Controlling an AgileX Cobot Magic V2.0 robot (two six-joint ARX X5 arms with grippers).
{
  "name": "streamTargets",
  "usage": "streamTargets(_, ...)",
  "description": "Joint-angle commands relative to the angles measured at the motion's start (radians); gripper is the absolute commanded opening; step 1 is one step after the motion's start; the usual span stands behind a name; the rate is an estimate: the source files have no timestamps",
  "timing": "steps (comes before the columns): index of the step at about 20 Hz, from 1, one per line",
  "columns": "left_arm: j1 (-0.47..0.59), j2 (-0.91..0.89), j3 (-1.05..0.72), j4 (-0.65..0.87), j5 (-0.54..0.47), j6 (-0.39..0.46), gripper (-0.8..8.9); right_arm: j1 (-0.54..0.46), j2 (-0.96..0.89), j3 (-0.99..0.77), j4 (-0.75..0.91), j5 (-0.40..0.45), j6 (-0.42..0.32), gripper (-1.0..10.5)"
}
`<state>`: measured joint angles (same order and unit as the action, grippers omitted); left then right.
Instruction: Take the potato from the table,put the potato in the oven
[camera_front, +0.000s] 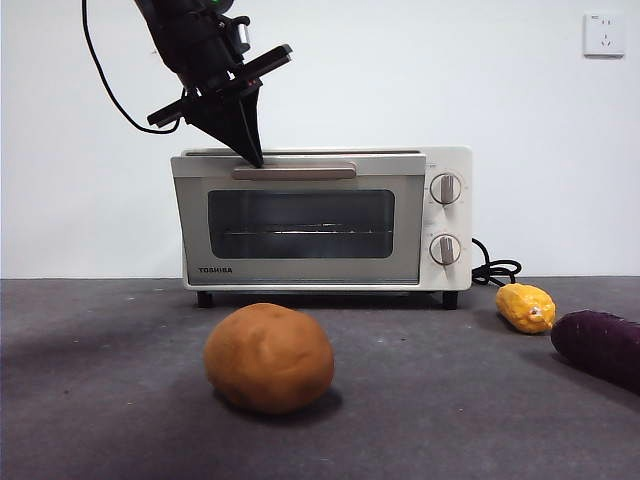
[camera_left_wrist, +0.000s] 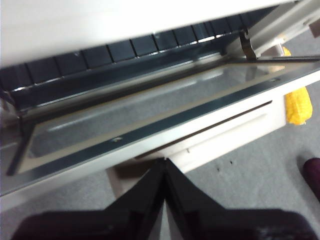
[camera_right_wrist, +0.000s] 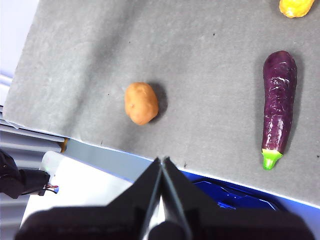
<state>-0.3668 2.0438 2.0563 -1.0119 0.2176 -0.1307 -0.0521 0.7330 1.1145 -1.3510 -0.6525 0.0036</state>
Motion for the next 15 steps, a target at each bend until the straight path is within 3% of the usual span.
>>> streamTargets(1,-0.008,0.067,-0.035,-0.021,-0.067,0.011,-0.06,0.0,-0.006,0.005,-0.018,-0.003,-0.003,0.0)
streamTargets(15,-0.021,0.105,-0.039,-0.091,-0.092,0.038,-0.06,0.0,-0.051,0.005,-0.019,-0.002,0.004,0.0)
